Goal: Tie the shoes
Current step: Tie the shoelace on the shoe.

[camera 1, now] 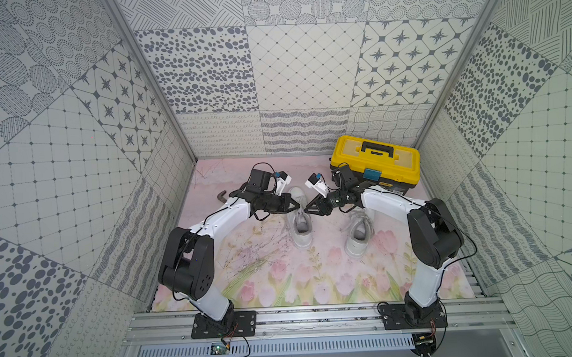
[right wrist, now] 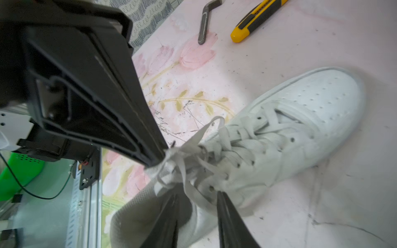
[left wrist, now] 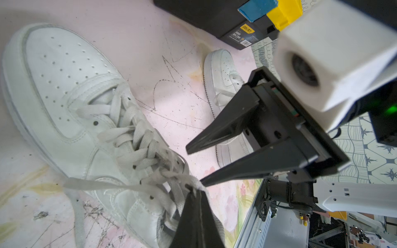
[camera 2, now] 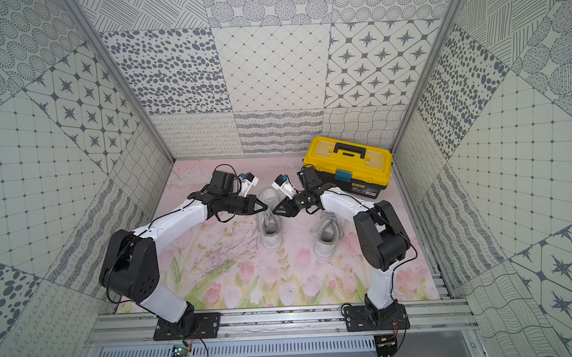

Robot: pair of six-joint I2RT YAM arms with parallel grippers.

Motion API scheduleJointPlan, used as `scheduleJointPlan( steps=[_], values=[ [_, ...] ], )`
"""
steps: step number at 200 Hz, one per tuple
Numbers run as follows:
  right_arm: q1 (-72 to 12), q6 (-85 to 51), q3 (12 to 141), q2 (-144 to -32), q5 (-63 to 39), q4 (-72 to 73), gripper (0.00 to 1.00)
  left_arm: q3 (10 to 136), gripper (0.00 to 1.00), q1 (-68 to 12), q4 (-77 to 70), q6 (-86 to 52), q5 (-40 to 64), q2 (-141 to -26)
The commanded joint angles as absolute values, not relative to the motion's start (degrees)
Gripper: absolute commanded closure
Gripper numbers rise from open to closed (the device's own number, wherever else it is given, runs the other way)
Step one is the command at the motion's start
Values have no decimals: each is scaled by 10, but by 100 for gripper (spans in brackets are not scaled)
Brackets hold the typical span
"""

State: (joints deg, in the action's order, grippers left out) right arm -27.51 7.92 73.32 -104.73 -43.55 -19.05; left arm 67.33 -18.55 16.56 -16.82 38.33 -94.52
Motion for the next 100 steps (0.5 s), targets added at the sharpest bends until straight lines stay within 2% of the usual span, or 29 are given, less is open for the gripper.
scheduleJointPlan(
  steps=[1, 50, 100],
  values=[
    [-271, 80, 716, -1007, -399, -178, 52, 680, 100, -175, 141, -187, 374, -945],
    [-295, 18, 661, -965, -396, -111, 36, 687, 100, -172, 121, -208, 379, -965],
    [-333, -4, 675, -1013, -382, -101, 36, 693, 100, -172, 116, -213, 382, -972]
  ],
)
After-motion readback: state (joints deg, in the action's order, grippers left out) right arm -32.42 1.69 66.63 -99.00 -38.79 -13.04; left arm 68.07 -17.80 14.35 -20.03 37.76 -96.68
